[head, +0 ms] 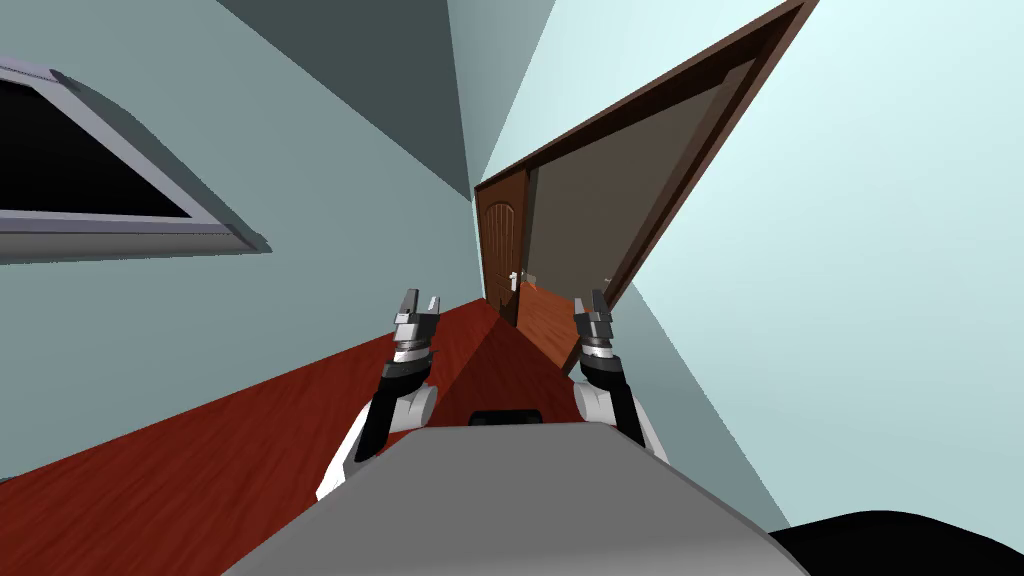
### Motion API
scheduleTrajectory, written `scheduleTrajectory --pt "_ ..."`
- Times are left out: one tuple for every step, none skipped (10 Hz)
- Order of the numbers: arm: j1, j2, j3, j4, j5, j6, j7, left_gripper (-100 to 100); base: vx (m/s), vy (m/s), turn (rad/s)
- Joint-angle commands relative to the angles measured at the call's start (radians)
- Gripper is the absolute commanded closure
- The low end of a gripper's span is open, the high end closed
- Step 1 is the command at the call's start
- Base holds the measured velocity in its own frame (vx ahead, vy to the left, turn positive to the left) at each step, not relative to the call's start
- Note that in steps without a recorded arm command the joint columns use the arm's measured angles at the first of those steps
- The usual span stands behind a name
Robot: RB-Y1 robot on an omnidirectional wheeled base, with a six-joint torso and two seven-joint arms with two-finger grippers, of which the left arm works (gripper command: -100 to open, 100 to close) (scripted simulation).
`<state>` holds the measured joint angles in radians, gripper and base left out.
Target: Push the door open
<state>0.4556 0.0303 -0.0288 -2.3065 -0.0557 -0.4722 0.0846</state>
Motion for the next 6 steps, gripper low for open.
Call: scheduleTrajectory --pt "-0.016 0.007 -0.003 0.028 0.001 0.000 0.001 -100 0.056 0.018 -0.073" --pt "-0.028 0.010 -0.005 0.048 0.001 -0.001 0.002 -100 0.098 0.042 -0.061" --pt "-0.040 0.014 -0.008 0.069 0.002 -0.001 0.003 -100 0.102 0.054 -0.062" --pt "-0.052 0.018 -0.010 0.091 0.002 -0.001 0.004 -100 0.113 0.043 -0.064" --pt "-0.061 0.021 -0.012 0.106 0.002 -0.001 0.005 -100 0.102 0.046 -0.052" --pt "-0.079 0.025 -0.015 0.136 0.003 -0.001 0.006 -100 0.107 0.052 -0.080"
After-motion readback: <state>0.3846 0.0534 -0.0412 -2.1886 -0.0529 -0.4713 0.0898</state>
